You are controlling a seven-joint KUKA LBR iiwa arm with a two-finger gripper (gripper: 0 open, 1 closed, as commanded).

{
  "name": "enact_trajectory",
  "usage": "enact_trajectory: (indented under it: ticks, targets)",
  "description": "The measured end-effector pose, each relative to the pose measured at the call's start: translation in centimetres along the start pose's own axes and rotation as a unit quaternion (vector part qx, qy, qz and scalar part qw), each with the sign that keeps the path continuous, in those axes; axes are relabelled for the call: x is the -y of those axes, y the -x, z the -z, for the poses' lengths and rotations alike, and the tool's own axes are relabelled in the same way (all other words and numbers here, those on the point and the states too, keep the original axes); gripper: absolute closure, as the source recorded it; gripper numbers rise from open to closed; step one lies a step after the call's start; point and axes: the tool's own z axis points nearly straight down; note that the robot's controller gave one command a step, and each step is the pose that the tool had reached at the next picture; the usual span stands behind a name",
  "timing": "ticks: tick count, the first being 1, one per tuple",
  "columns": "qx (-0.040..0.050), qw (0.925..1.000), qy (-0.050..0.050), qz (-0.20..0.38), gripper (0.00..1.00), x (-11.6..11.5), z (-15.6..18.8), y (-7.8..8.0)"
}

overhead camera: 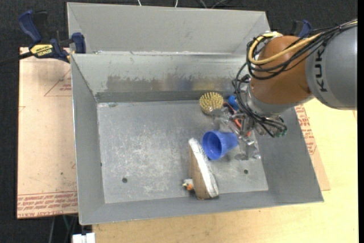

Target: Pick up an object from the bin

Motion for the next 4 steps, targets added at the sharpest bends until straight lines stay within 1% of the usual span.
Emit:
enact_trajectory:
  ticks: [1,2,3,4]
  targets:
    - [0.0013,0.9984,0.0,0.056,0.0,-1.5,6.3,-3.0]
    - [0.0002,0.999,0.003,-0.044,1.0,0.0,-1.0,-3.2]
    - [0.0003,0.999,0.003,-0.044,1.0,0.0,-1.0,-3.2]
    - [0.0021,0.9976,0.002,0.069,1.0,0.6,-2.4,-1.3]
